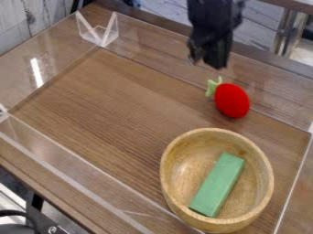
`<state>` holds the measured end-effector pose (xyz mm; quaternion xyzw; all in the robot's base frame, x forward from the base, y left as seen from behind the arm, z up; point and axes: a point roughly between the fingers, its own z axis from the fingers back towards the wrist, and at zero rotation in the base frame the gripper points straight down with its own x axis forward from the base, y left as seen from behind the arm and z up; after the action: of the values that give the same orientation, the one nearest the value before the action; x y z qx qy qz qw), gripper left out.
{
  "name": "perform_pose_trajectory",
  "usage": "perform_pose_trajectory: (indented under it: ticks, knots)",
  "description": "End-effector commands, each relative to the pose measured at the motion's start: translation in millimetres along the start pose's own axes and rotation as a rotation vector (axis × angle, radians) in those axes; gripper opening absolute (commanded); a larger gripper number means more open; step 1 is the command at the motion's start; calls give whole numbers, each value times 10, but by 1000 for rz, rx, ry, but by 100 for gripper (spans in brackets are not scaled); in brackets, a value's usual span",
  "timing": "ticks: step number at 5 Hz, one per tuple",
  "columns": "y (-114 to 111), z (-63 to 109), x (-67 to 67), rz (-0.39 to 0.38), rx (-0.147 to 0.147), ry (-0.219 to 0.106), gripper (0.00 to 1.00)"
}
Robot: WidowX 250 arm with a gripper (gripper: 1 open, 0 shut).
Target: Move the red fruit to the left
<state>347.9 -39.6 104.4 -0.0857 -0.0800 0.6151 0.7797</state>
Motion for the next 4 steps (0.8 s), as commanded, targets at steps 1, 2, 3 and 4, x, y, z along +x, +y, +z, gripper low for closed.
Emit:
perform_pose_trajectory:
  ticks: [1, 2, 3, 4]
  knots:
    - [3, -56, -114, 53, -40, -21, 0]
    - [46, 51, 77, 57, -52, 16, 0]
    - [67, 143, 240, 58, -66, 55, 0]
    - [92, 371, 513, 93, -85, 68, 0]
